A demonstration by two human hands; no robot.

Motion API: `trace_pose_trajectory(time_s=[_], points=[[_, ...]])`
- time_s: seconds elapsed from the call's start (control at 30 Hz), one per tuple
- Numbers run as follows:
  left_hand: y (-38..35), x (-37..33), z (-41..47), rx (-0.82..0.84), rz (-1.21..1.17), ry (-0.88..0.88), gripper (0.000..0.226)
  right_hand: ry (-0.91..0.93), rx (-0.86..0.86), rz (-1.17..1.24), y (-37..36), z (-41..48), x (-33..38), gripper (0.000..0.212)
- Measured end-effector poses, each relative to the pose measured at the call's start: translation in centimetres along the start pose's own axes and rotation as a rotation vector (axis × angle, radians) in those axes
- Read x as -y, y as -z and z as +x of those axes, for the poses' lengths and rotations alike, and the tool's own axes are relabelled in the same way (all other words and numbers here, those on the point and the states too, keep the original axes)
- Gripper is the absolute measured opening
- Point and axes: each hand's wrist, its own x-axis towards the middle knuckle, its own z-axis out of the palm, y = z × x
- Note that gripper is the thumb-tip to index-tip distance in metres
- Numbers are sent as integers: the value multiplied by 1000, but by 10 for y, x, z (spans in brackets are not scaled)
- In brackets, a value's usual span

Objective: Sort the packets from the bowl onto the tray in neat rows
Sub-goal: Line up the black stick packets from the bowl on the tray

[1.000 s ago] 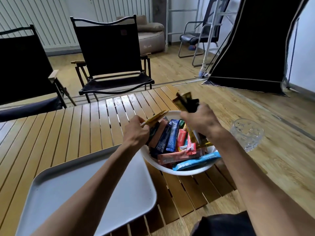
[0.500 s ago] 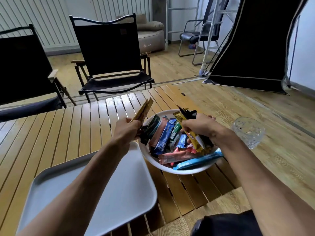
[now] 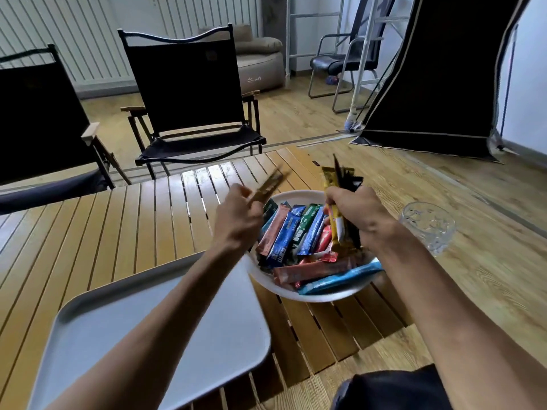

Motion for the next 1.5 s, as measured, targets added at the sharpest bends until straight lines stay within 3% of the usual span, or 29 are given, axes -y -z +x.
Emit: trace_pose_trajectory(time_s=[0.1, 0.17, 0.23, 0.33, 0.4, 0.47, 0.57, 0.73, 0.83, 0.9, 0.97, 1.03, 1.13, 1.2, 1.27, 1.37, 1.5], points=[[-30, 2, -7, 16, 411, -194, 10, 26, -140, 62, 6, 2, 0, 14], [-40, 5, -11, 88, 537, -242, 19, 25, -178, 66, 9, 2, -1, 16], [-36, 7, -11, 207, 578, -263, 35, 15, -191, 67, 9, 1, -2, 17], [-16, 12, -4, 86, 364, -281, 24, 4, -162, 78, 10, 1, 0, 14], [-4, 21, -1, -12, 513, -226, 14, -4, -129, 79, 8, 0, 0, 12], [3, 28, -3, 64, 690, -121, 21, -10, -121, 78, 7, 0, 0, 11], [4, 31, -7, 146, 611, -29, 20, -32, -129, 101, 9, -1, 1, 18], [14, 14, -7, 13, 365, -88, 11, -64, -77, 175, 14, -3, 0, 21], [13, -21, -9, 133, 125, -169, 5, -53, 48, 251, 9, -4, 3, 24], [9, -41, -11, 246, 156, -311, 4, -74, 81, 325, 5, -5, 5, 24], [11, -49, -8, 355, 166, -393, 9, -79, 3, 365, 3, -5, 7, 20], [16, -44, 0, 358, 151, -349, 15, -20, -149, 301, 6, 0, 5, 18], [7, -18, 11, 259, 348, -197, 33, 122, -303, 94, 14, 7, 2, 26], [-14, -4, 6, 384, 465, -83, 63, 141, -276, -60, 17, 8, -1, 27], [-38, 4, -5, 374, 635, -145, 77, 128, -203, -251, 19, 9, -4, 30], [-57, 11, -20, 230, 762, -287, 69, 116, -120, -435, 18, 7, -8, 34], [-67, 9, -31, 237, 688, -309, 48, 133, -122, -462, 15, 5, -9, 33]])
